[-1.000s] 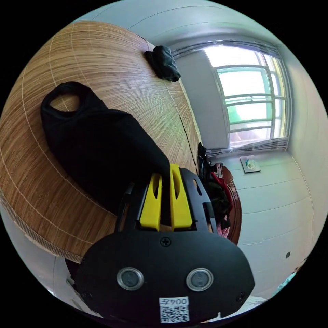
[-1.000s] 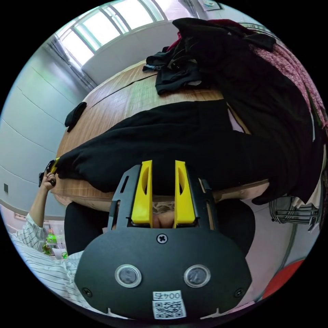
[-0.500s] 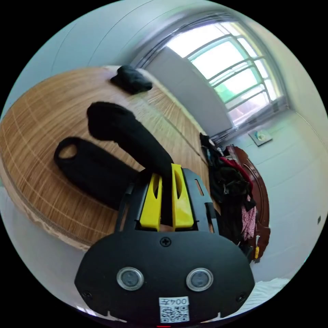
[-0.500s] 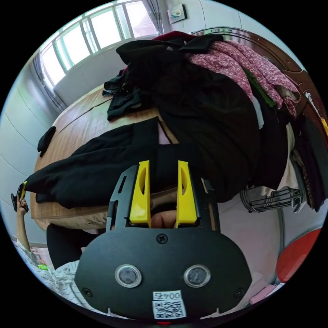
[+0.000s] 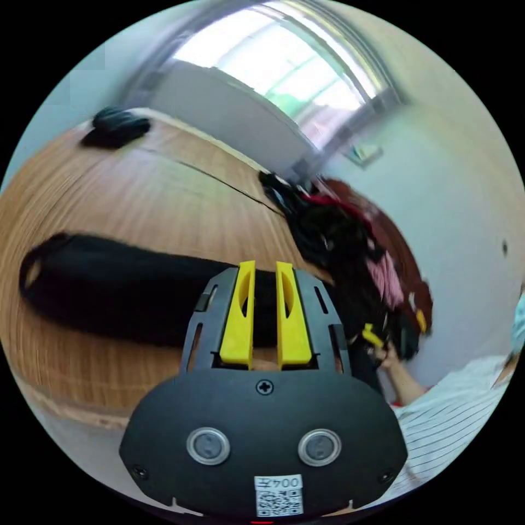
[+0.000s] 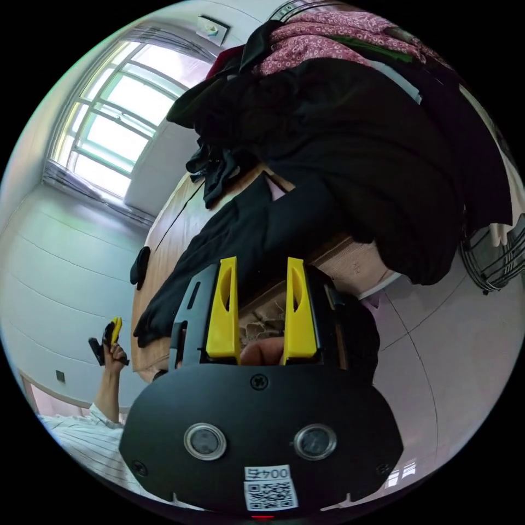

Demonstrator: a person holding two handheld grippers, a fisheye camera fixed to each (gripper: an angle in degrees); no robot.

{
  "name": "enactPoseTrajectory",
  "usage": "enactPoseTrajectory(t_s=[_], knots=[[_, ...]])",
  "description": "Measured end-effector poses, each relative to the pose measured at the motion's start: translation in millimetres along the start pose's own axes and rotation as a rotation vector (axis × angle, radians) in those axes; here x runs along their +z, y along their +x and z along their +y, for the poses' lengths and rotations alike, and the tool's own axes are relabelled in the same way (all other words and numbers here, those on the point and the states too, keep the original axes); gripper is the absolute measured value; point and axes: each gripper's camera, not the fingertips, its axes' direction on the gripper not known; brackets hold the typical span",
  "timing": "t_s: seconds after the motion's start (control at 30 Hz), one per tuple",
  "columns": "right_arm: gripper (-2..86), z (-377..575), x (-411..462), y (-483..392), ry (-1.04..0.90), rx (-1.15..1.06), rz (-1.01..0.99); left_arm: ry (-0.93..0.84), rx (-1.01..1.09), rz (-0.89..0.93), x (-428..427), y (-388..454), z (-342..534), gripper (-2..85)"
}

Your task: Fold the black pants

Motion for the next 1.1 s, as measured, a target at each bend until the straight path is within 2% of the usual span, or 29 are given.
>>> enactPoseTrajectory(t_s=[0.07,0.17,0.3,0.37,0.43,0.77,1.1], knots=[[12.3,11.5,-1.1,14.2,0.043,0.062,-0.013,-0.153,0.288,-0.009,87.6,80.8,-5.0,7.2],[11.1,25.6,0.4,35.3,0.048,0.130,-0.043,-0.283,0.533,-0.019,191.6,159.5,-3.0,7.4],[11.2,31.0,-1.6,57.6,0.046,0.163,-0.111,-0.469,0.794,-0.052,305.4,231.7,13.1,8.0],[11.2,33.6,-1.2,69.4,0.038,0.179,-0.146,-0.596,1.024,-0.142,368.3,268.5,39.0,9.1],[11.2,36.1,-1.3,73.5,0.038,0.171,-0.161,-0.696,1.116,-0.157,406.9,283.2,56.5,9.8],[11.2,45.0,4.1,82.2,0.032,0.147,-0.180,-0.910,1.108,-0.106,524.9,289.9,103.8,9.8],[12.0,56.5,8.5,68.1,0.090,0.122,-0.181,-0.780,1.161,-0.155,532.8,292.2,136.5,2.2]])
